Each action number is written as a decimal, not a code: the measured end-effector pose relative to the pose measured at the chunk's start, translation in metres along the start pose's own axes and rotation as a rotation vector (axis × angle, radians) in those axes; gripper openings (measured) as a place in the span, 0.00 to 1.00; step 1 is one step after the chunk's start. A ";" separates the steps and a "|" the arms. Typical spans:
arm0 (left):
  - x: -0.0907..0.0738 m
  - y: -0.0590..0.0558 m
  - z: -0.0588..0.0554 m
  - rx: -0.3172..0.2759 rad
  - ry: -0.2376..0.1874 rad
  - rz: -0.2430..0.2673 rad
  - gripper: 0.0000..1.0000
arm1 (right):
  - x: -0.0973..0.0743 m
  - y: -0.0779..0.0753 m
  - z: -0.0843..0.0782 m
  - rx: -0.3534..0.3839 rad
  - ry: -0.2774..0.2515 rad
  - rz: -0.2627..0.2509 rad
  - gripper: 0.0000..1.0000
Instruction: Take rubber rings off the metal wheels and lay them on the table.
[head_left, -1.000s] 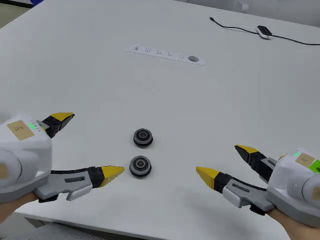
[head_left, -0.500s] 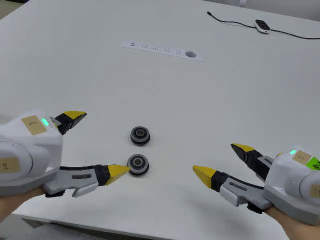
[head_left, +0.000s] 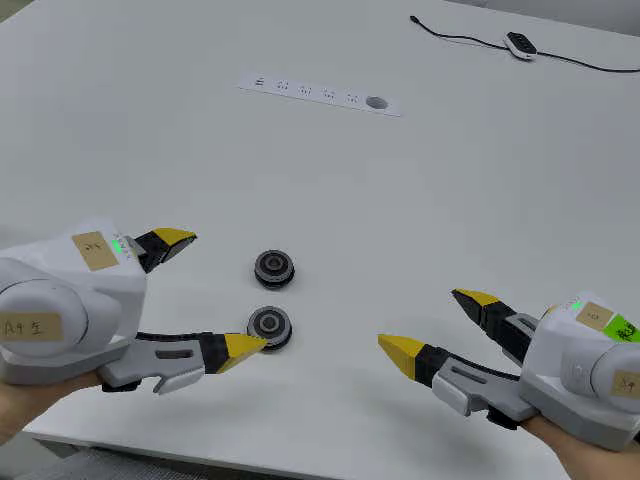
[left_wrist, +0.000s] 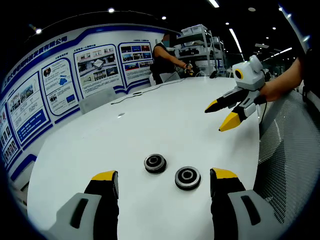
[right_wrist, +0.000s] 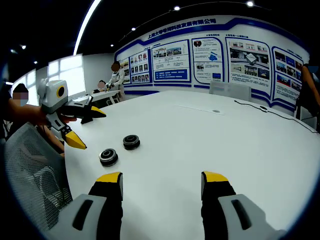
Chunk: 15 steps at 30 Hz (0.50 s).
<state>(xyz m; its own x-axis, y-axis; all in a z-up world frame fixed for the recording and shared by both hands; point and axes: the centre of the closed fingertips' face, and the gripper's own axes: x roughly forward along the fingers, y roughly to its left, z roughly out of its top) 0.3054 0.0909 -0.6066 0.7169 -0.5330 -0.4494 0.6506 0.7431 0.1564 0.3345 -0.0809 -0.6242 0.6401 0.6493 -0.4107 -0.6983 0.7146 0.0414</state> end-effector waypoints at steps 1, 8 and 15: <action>0.001 0.000 0.000 0.002 0.001 -0.003 0.77 | 0.000 0.000 0.000 0.000 0.001 0.001 0.64; 0.006 -0.002 -0.002 0.023 0.009 -0.023 0.70 | 0.001 0.001 -0.002 0.007 0.006 0.004 0.64; 0.016 -0.011 -0.005 0.062 0.033 -0.071 0.59 | 0.002 0.001 -0.003 0.015 0.009 0.008 0.64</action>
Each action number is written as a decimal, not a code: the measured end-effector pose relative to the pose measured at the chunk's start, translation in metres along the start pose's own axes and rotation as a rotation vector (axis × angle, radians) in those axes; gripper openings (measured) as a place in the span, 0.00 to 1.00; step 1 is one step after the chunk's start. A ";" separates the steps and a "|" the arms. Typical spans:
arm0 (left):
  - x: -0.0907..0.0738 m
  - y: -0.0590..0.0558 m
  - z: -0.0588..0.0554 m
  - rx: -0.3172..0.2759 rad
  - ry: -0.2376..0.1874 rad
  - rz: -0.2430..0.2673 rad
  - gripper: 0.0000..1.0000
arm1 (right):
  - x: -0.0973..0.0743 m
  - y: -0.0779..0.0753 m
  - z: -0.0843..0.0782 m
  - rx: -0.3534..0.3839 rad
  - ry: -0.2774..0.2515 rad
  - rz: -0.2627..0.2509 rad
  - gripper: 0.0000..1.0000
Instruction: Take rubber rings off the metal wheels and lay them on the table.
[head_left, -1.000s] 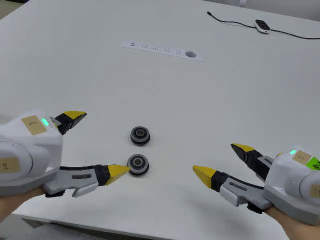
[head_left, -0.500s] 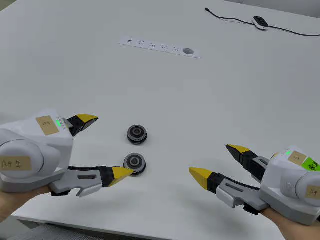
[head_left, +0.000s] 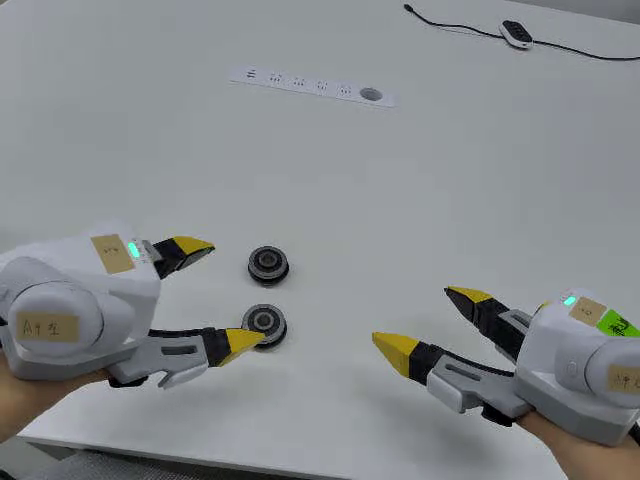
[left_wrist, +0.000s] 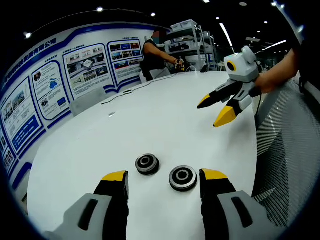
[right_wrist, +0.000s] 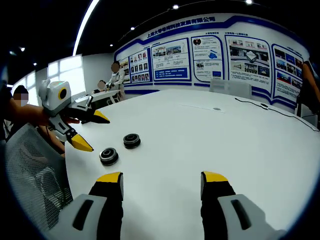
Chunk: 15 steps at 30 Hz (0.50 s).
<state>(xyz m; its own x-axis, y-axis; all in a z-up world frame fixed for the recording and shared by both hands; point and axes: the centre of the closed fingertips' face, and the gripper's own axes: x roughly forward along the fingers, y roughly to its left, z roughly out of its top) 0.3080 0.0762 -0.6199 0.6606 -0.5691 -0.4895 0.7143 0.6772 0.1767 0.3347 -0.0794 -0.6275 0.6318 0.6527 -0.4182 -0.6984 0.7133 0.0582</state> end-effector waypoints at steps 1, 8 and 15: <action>0.002 -0.002 0.001 0.006 0.000 -0.008 0.57 | 0.000 0.000 0.000 0.001 0.000 0.001 0.64; 0.010 -0.008 -0.001 0.034 0.018 -0.041 0.49 | 0.001 0.000 -0.002 0.010 0.005 0.003 0.63; 0.014 -0.013 -0.007 0.045 0.041 -0.063 0.44 | 0.001 0.000 -0.004 0.013 0.011 0.003 0.63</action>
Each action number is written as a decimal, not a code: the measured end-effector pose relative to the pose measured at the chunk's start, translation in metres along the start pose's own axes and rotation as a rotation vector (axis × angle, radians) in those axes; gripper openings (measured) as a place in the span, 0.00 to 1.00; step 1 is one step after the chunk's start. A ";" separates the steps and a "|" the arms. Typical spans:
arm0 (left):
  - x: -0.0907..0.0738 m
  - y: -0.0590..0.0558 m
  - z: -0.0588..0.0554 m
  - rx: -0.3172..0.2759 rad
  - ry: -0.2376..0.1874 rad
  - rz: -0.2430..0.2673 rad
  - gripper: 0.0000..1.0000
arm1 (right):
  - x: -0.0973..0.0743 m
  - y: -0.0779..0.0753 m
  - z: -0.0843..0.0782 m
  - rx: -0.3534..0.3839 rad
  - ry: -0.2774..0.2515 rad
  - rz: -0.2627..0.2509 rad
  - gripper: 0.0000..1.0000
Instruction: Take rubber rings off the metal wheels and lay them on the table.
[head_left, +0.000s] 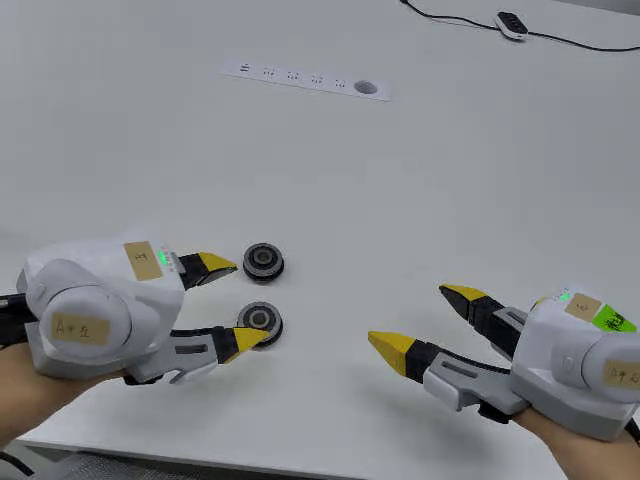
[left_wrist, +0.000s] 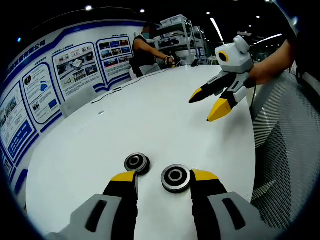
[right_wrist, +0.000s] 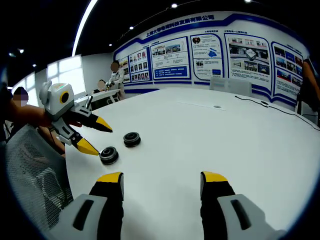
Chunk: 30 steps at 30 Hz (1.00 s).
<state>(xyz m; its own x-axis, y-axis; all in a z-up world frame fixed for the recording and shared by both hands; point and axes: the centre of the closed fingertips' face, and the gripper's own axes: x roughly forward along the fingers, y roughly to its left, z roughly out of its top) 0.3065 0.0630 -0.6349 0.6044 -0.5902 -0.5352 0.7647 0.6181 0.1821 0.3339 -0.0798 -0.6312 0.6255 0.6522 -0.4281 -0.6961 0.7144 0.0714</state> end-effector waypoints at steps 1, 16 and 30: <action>0.000 -0.001 -0.001 0.002 0.002 -0.002 0.43 | 0.000 0.000 0.000 -0.001 0.001 0.000 0.63; 0.002 -0.003 -0.005 -0.006 0.009 -0.017 0.35 | 0.001 0.002 -0.001 0.002 0.005 0.008 0.63; 0.009 -0.009 -0.007 0.000 0.025 -0.054 0.26 | 0.002 0.001 -0.001 0.013 0.001 0.013 0.63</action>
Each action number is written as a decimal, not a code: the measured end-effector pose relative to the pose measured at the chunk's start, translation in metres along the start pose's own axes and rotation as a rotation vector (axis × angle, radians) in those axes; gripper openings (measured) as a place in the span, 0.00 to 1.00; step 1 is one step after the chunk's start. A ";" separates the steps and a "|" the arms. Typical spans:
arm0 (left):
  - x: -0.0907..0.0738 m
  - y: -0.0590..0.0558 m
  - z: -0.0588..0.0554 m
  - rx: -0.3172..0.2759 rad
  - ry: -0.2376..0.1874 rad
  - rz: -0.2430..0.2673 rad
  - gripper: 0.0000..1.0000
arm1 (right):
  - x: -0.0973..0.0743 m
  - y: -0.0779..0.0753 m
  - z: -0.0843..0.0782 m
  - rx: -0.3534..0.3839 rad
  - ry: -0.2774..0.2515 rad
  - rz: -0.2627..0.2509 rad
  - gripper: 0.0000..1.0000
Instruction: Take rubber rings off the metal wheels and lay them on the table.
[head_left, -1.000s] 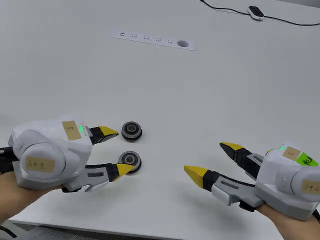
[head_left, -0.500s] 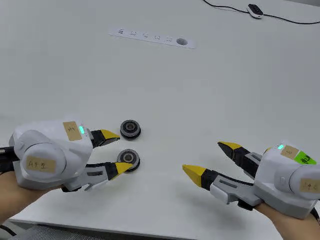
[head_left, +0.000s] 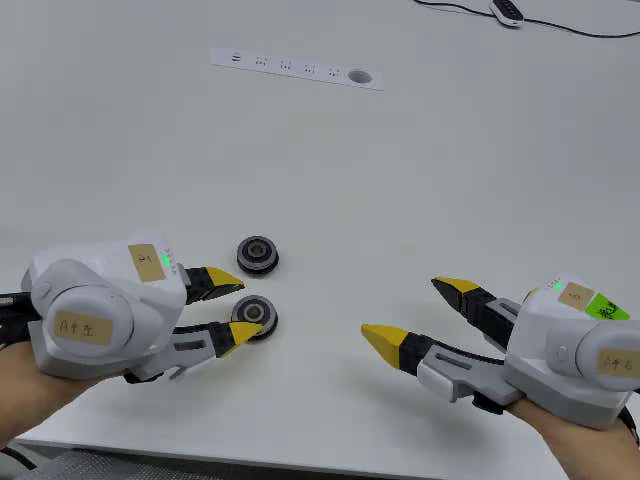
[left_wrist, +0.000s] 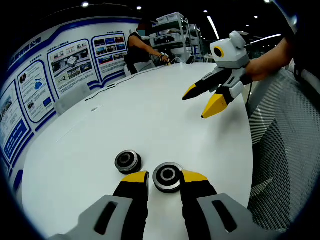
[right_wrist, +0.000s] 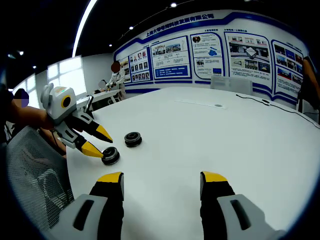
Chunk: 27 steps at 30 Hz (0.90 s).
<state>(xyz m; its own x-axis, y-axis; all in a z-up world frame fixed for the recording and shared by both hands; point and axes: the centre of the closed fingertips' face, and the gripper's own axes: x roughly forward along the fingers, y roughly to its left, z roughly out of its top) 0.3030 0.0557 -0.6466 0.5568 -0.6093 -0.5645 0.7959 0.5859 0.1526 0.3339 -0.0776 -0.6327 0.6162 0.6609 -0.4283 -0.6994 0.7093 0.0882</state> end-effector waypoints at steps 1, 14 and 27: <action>0.000 0.000 0.000 0.001 -0.001 -0.001 0.25 | 0.000 0.000 0.000 0.001 0.000 -0.001 0.63; 0.003 -0.004 -0.001 -0.030 -0.004 -0.027 0.17 | 0.000 0.000 -0.001 0.006 0.001 0.003 0.63; 0.003 -0.004 -0.002 -0.067 -0.008 -0.039 0.15 | 0.001 0.003 -0.001 0.015 0.003 0.011 0.63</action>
<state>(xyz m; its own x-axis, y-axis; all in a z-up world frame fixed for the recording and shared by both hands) 0.3009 0.0525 -0.6505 0.5279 -0.6360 -0.5628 0.7992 0.5962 0.0760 0.3322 -0.0756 -0.6334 0.6069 0.6682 -0.4303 -0.7010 0.7052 0.1062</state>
